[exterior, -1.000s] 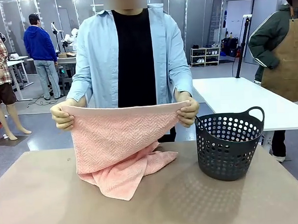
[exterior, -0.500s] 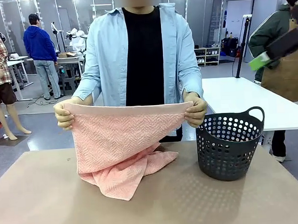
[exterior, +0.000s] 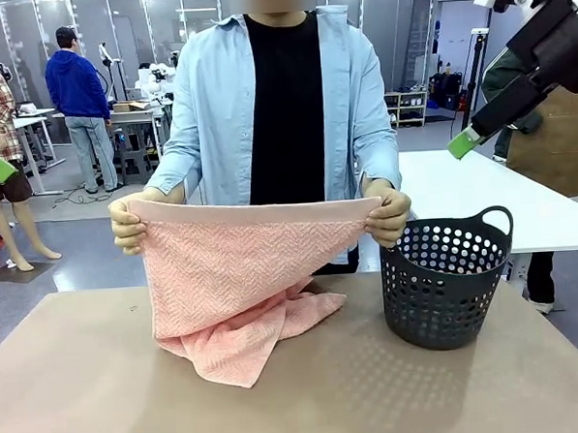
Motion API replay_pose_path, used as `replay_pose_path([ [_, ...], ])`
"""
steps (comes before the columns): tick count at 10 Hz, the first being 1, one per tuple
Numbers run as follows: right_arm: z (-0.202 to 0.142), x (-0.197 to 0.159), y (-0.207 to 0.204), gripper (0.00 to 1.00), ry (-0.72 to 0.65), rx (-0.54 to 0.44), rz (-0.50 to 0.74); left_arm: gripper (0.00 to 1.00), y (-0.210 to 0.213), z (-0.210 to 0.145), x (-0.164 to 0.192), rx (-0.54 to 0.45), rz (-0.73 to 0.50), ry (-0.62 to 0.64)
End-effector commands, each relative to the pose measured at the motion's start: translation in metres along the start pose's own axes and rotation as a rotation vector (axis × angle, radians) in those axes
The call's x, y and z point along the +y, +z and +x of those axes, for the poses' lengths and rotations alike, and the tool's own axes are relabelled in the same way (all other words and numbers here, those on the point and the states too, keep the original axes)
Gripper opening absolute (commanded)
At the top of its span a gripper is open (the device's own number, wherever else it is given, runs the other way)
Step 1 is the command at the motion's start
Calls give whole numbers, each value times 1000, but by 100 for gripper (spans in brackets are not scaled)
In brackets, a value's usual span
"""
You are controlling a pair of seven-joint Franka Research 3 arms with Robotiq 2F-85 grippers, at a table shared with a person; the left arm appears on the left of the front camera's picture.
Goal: Fold the towel.
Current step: Grab the top end of the 100 cm Hotel Towel extended by the human.
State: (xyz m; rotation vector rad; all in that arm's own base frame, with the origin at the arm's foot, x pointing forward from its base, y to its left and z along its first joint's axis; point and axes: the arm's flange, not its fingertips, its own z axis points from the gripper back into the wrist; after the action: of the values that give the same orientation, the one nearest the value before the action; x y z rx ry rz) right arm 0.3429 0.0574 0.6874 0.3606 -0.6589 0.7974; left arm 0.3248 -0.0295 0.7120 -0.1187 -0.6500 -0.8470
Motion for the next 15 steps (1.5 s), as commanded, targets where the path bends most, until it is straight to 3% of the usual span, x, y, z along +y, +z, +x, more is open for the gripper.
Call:
replay_pose_path([
  [1, 0, 2, 4, 100, -10, -17, -7, 100, 4, -1, -1, 11, 19, 13],
  [3, 0, 2, 4, 100, -10, -17, -7, 100, 2, -2, 2, -3, 3, 4],
  [4, -1, 0, 5, 100, 6, -18, 9, 100, 9, 27, -5, 69, -1, -149],
  [6, 57, 12, -14, 100, 277, 188, 0, 100, 8, 101, -21, 163, -21, -415],
  [10, 122, 38, -59, 100, 667, 354, 18, 100, -39, 167, -49, 282, -140, -597],
  [11, 135, 43, -75, 100, 789, 416, -9, 100, -50, 173, -51, 307, -138, -640],
  [12, 146, 43, -87, 100, 858, 408, 26, 100, -56, 170, -48, 301, -153, -684],
  [15, 175, 46, -113, 100, 852, 459, 41, 100, -92, 178, -54, 307, -181, -775],
])
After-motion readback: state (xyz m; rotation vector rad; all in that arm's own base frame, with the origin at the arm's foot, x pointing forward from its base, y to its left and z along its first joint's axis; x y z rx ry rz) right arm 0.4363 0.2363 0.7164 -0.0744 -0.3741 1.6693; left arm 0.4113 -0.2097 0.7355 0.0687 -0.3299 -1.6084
